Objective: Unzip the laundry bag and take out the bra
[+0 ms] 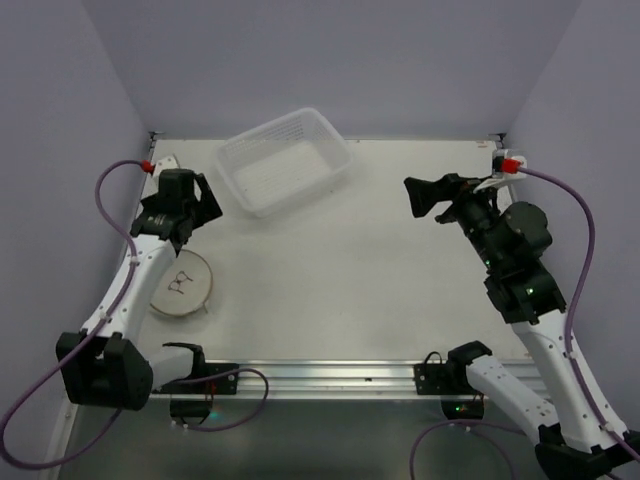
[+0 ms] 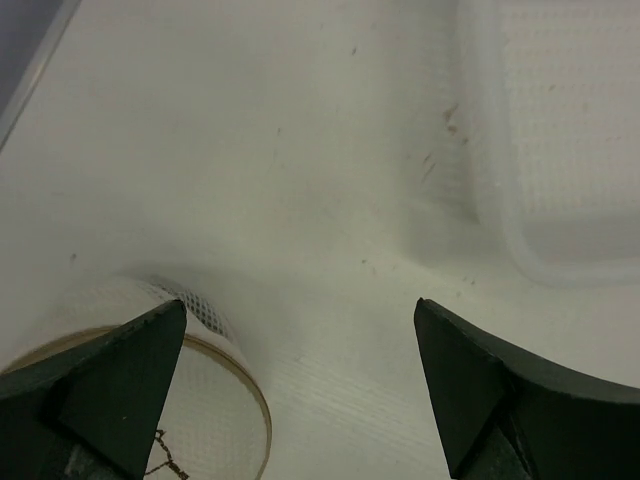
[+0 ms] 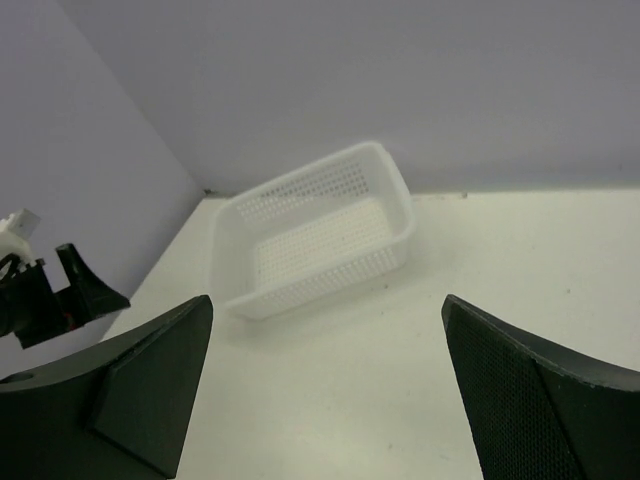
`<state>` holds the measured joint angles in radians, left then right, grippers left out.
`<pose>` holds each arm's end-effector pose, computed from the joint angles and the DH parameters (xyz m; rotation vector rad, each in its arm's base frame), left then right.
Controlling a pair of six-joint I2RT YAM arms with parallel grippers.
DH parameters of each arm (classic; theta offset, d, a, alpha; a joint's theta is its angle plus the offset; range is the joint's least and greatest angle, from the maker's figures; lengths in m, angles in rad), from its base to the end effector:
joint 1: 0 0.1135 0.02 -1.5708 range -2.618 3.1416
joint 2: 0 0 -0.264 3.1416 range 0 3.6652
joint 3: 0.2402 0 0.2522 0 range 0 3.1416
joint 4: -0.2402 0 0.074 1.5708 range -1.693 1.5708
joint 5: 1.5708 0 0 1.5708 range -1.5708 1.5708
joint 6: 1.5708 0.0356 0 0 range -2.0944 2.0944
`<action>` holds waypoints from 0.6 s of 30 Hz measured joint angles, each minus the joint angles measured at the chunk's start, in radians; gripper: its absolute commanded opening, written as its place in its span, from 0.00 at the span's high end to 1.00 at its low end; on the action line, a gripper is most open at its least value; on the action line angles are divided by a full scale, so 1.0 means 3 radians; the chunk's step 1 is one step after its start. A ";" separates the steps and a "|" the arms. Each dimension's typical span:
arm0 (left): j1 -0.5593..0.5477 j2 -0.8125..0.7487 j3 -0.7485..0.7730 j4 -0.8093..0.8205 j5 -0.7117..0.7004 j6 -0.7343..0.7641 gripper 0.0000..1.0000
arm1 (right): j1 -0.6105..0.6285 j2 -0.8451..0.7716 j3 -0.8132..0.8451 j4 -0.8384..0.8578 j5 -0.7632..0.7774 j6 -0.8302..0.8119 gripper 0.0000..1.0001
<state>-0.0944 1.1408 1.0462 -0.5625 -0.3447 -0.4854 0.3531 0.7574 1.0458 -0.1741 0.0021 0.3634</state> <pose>0.2446 -0.0111 0.3244 -0.6053 2.0983 0.0572 0.1453 0.0535 0.4346 0.0094 1.4830 0.5817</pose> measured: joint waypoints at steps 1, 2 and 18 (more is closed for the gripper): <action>0.0000 0.0159 -0.0033 -0.0032 -0.0009 -0.0051 0.00 | 0.0000 0.0036 -0.0039 -0.0022 -0.0023 0.0042 0.01; 0.0000 0.0295 -0.0071 -0.0072 -0.0011 -0.0100 0.00 | 0.0000 0.0072 -0.0076 -0.0050 -0.0065 0.0079 0.01; 0.0000 0.0654 -0.0537 -0.0242 -0.0137 -0.0533 0.00 | 0.0000 0.0295 -0.0512 -0.0053 -0.0626 0.0504 0.01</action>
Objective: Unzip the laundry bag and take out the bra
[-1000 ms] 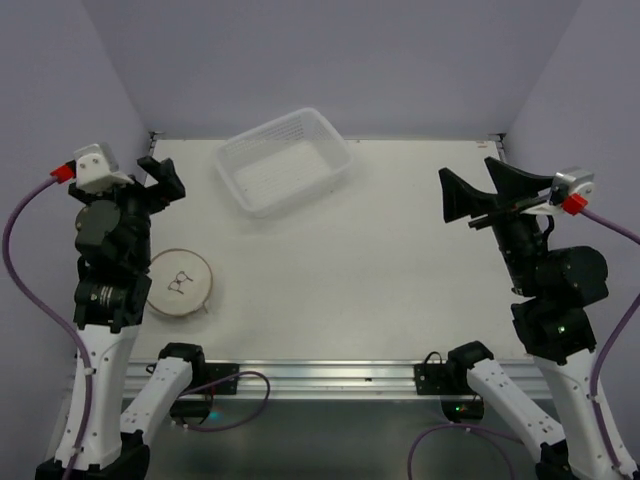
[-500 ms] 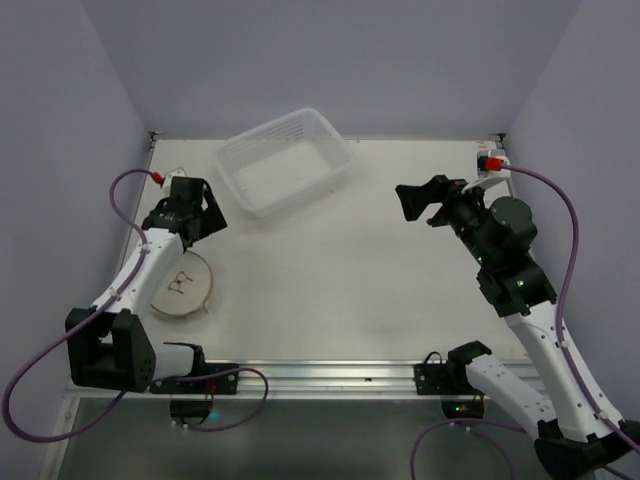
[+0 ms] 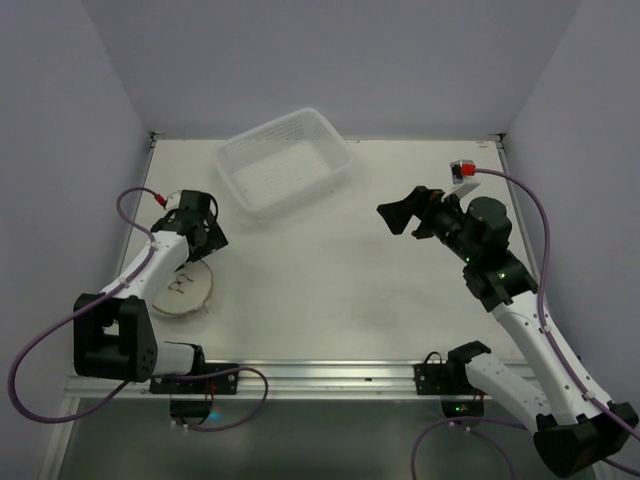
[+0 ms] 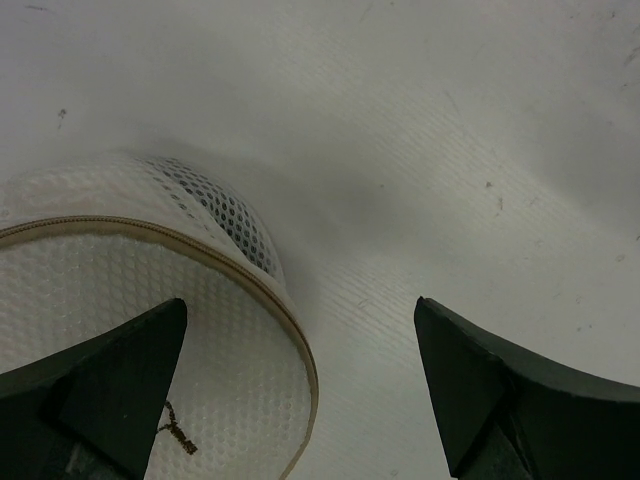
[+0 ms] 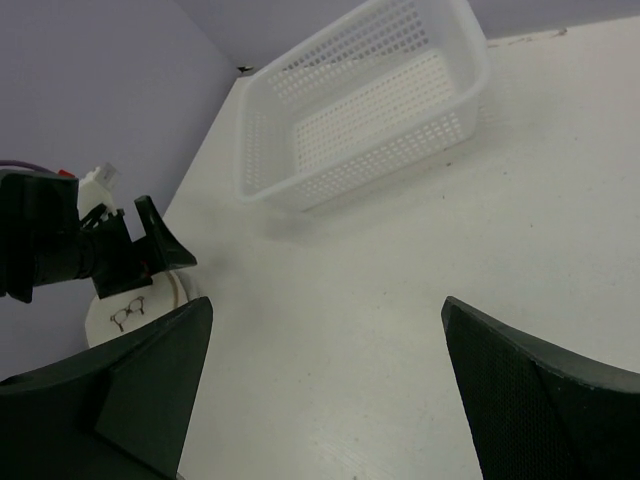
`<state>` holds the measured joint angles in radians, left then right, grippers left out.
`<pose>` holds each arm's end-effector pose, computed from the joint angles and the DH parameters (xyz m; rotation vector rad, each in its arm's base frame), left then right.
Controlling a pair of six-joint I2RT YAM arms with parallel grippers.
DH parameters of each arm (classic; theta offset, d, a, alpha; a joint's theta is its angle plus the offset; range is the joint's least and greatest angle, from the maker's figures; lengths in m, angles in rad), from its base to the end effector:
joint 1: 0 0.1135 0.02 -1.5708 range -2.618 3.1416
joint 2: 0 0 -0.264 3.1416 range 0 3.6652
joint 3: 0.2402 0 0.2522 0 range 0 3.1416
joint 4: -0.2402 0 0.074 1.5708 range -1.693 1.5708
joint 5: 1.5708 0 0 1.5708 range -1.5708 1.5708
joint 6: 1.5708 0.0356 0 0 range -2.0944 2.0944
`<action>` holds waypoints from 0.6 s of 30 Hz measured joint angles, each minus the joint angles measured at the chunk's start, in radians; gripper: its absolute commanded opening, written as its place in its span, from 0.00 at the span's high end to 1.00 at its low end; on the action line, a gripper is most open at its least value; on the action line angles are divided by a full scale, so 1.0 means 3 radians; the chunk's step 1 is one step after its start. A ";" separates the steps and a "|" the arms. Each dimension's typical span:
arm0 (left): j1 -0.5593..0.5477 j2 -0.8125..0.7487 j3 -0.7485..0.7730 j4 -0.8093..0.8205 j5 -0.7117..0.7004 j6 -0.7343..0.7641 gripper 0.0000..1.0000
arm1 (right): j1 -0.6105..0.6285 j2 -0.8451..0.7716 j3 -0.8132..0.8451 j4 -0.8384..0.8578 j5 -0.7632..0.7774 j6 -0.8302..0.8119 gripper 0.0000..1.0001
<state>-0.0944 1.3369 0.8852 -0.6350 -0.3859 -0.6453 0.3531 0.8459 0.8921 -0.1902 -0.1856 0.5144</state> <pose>0.2553 -0.0107 0.2227 -0.8107 2.4169 0.2366 0.1805 0.0735 0.3667 0.0005 1.7790 0.7947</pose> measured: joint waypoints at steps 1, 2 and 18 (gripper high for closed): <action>0.0000 0.0024 -0.0004 -0.0034 -0.0009 -0.0022 0.00 | 0.0000 0.0022 -0.0018 0.0009 -0.0041 0.0014 0.01; 0.0000 0.0038 -0.0004 -0.0062 -0.0018 -0.0037 0.00 | 0.0001 0.0038 -0.0036 0.0017 -0.0069 0.0028 0.01; 0.0000 0.0039 -0.0217 -0.0219 -0.0243 -0.0160 0.14 | 0.0001 0.0048 -0.0160 0.0153 -0.0243 0.0084 0.01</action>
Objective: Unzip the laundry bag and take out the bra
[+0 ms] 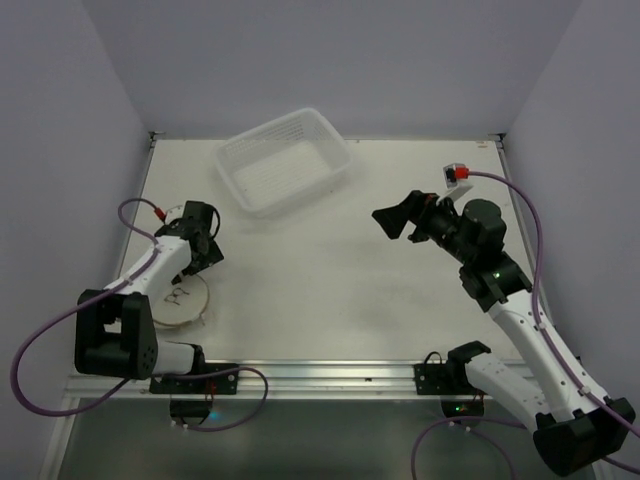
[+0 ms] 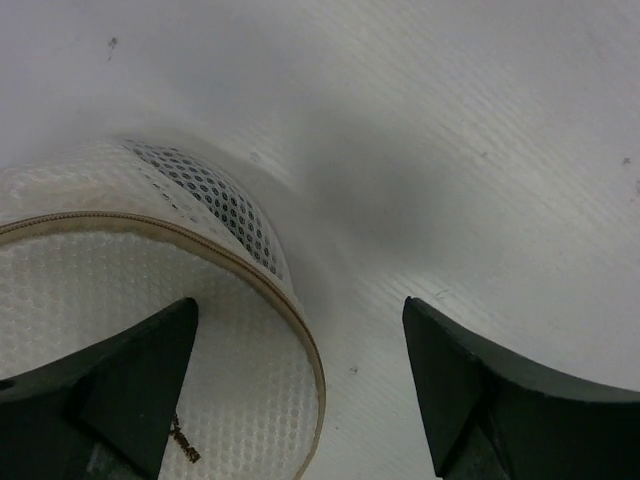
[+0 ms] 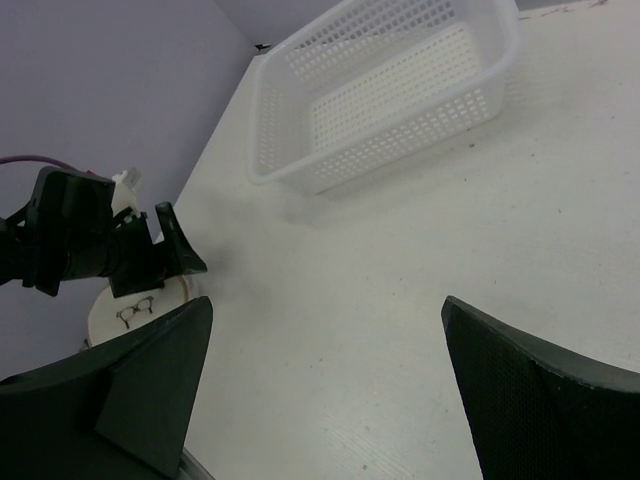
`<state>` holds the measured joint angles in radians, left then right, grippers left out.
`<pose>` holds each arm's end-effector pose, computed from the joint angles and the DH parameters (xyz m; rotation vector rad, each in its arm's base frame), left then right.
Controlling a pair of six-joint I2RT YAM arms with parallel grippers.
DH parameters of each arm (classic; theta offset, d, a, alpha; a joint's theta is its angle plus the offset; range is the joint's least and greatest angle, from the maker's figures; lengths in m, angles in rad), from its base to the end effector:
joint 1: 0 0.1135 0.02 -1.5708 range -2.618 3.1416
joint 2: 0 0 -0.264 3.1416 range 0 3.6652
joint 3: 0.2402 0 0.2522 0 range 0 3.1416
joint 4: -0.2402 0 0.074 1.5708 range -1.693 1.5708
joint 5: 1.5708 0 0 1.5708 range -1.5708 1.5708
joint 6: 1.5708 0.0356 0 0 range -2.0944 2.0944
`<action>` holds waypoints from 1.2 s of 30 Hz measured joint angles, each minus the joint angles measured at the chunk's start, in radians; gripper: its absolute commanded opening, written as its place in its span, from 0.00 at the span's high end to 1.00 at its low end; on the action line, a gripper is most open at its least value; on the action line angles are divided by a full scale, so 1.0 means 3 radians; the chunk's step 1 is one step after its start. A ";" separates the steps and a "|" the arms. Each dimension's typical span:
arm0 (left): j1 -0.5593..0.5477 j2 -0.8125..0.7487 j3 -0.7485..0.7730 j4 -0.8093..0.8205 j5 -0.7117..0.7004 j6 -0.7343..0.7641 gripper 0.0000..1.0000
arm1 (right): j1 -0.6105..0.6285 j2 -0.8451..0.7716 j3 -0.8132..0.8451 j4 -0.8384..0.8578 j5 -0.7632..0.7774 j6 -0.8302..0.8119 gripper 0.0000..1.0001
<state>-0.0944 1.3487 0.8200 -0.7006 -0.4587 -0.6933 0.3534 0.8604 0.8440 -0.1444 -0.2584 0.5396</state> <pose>0.2395 -0.0068 0.1995 -0.8763 2.4799 0.3927 0.1852 0.0780 0.3523 -0.0307 1.8081 0.8710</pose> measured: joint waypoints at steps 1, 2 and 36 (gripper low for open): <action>0.0000 0.0033 -0.0025 0.0011 0.0000 -0.0010 0.25 | 0.0000 0.0000 -0.0013 0.0001 -0.0001 0.0000 0.01; 0.0000 0.0065 -0.0052 0.0034 0.0000 -0.0010 0.32 | 0.0000 0.0000 -0.0023 0.0004 -0.0005 0.0001 0.01; -0.2413 0.1691 0.1213 0.1598 0.1433 0.0462 0.99 | 0.0034 -0.0207 -0.0050 -0.0121 0.0121 -0.0020 0.01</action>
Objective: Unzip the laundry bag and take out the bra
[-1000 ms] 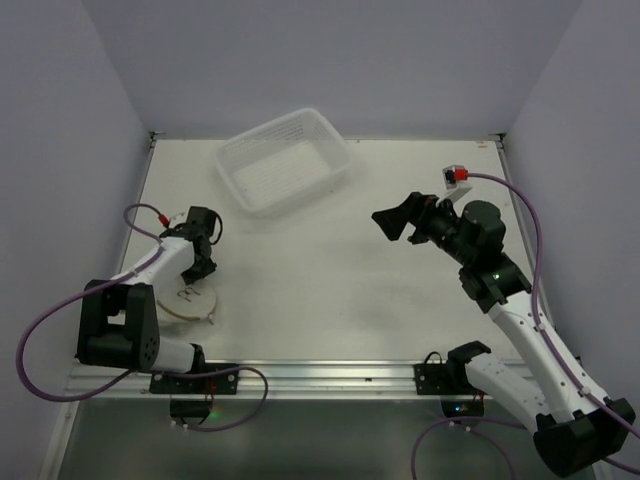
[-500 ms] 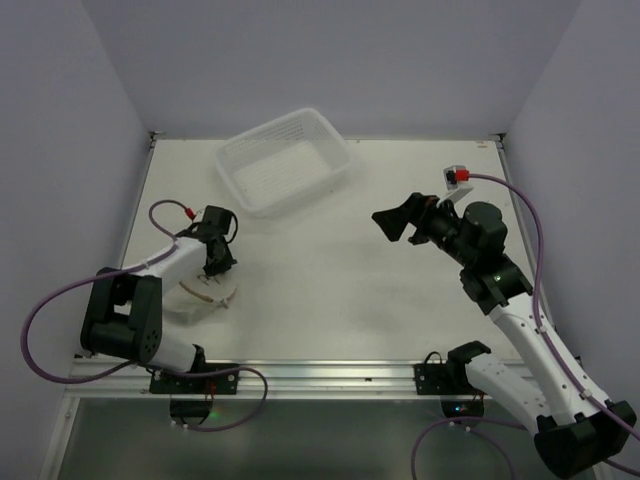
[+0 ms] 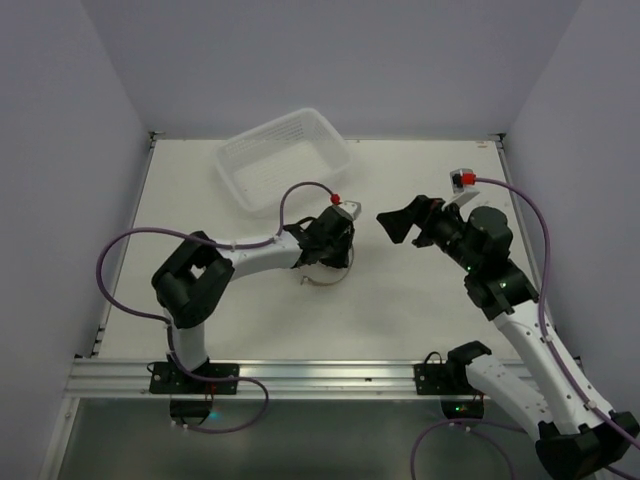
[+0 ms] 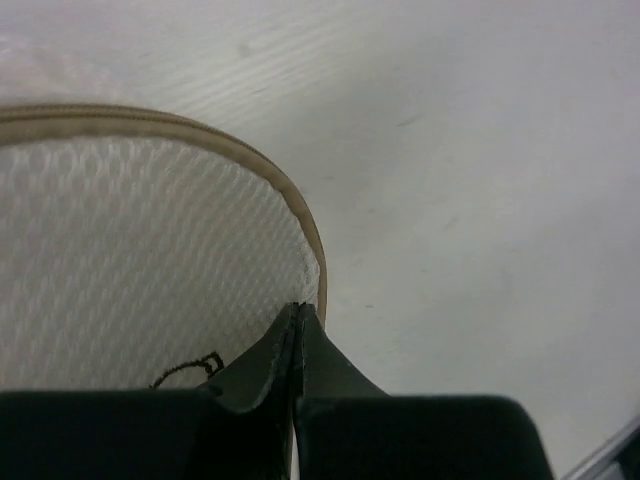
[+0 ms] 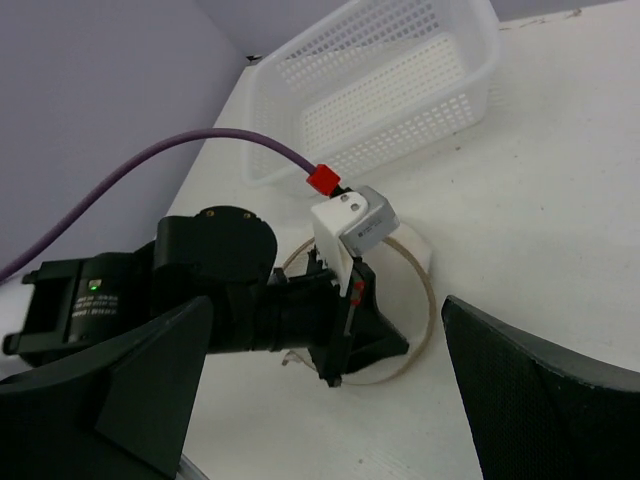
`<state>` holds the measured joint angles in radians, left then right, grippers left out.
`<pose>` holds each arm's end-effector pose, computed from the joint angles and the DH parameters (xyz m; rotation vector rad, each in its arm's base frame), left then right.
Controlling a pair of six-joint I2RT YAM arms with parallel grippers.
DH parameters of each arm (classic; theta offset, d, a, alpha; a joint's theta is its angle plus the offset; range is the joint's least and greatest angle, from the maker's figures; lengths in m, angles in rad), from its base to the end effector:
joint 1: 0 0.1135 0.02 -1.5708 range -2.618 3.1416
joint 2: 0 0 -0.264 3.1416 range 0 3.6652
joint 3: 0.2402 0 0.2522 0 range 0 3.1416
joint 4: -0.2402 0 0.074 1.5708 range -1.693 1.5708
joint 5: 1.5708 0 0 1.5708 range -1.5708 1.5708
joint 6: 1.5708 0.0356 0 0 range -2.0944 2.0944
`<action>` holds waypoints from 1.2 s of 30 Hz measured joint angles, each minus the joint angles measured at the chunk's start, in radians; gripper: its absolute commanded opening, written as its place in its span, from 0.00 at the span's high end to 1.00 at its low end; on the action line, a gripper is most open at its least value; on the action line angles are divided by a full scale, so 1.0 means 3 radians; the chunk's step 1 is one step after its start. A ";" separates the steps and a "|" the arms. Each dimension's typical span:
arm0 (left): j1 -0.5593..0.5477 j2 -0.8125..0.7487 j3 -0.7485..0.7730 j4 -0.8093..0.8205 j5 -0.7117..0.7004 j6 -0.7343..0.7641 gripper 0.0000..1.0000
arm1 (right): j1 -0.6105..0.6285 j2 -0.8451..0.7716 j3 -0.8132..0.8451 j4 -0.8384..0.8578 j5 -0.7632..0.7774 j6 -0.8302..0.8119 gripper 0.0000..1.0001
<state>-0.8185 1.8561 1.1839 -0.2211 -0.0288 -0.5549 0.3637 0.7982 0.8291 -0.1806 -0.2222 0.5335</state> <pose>0.2686 -0.2855 0.1759 0.3220 2.5268 -0.5406 0.1713 0.0736 0.3539 -0.0194 1.7930 0.8456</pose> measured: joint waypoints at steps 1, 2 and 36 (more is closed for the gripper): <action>-0.0103 0.0013 0.0083 0.0010 0.0036 0.0061 0.96 | 0.0000 -0.0014 0.0006 -0.0028 0.0036 -0.0005 0.01; -0.0177 0.0014 0.0150 0.0013 0.0070 0.0097 0.87 | 0.0000 -0.0028 0.0013 -0.0061 0.0076 -0.0011 0.01; 0.0668 0.0346 0.1094 -0.0787 0.1320 0.2010 0.58 | 0.0003 0.0022 0.0099 -0.0495 0.0066 -0.0436 0.01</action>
<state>-0.6182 1.9598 1.5120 -0.4572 0.3672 0.0483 0.3645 0.8047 0.8589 -0.3290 -0.2024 0.4026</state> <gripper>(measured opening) 0.581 0.986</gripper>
